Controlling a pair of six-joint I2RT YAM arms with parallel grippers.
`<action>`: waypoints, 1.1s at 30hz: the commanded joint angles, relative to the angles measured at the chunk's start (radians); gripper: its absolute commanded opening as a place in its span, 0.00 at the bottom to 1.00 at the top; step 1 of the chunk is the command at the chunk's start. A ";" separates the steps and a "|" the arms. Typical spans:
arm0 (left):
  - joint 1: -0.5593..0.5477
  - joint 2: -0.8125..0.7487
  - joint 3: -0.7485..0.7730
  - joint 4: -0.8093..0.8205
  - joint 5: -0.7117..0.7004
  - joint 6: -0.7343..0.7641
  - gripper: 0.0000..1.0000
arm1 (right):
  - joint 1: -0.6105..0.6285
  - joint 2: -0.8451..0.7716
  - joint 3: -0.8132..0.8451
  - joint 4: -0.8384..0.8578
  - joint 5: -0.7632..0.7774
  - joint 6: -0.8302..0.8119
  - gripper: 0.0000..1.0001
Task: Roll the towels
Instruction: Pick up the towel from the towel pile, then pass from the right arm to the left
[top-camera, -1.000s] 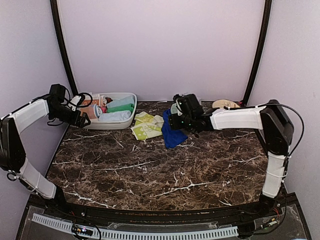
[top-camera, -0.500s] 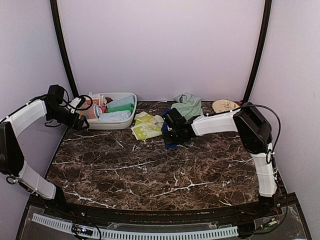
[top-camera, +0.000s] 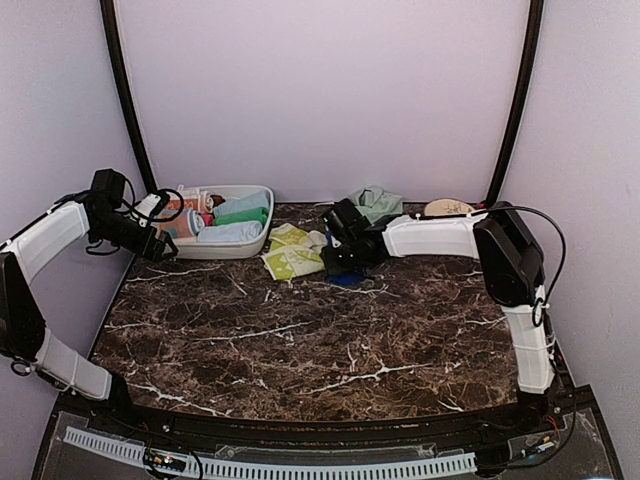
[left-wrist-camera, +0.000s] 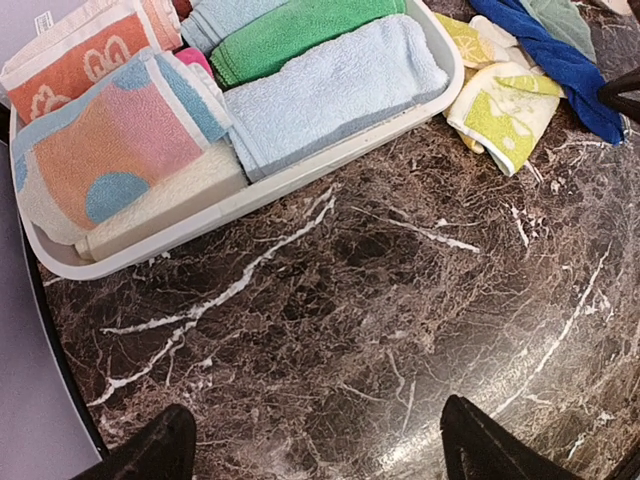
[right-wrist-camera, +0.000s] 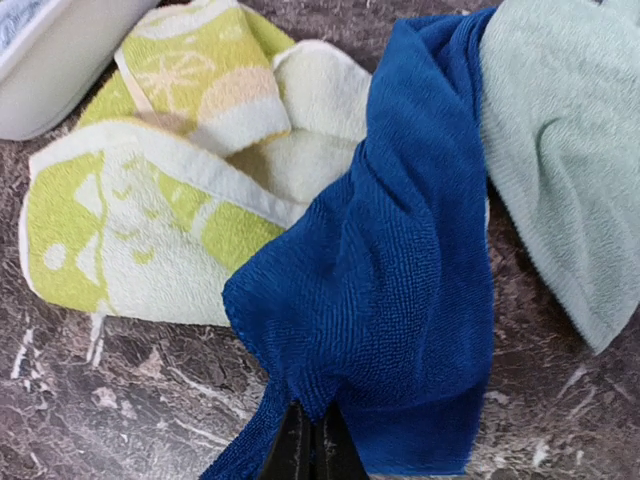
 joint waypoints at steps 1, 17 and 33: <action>0.005 -0.034 -0.009 -0.027 0.040 0.005 0.87 | -0.016 -0.138 0.116 -0.049 0.011 -0.060 0.00; 0.004 -0.084 -0.015 -0.037 0.163 0.029 0.89 | -0.020 -0.462 0.128 0.121 -0.336 -0.045 0.00; -0.028 -0.120 -0.044 -0.013 0.278 0.024 0.99 | -0.010 -0.721 -0.079 0.376 -0.498 0.038 0.00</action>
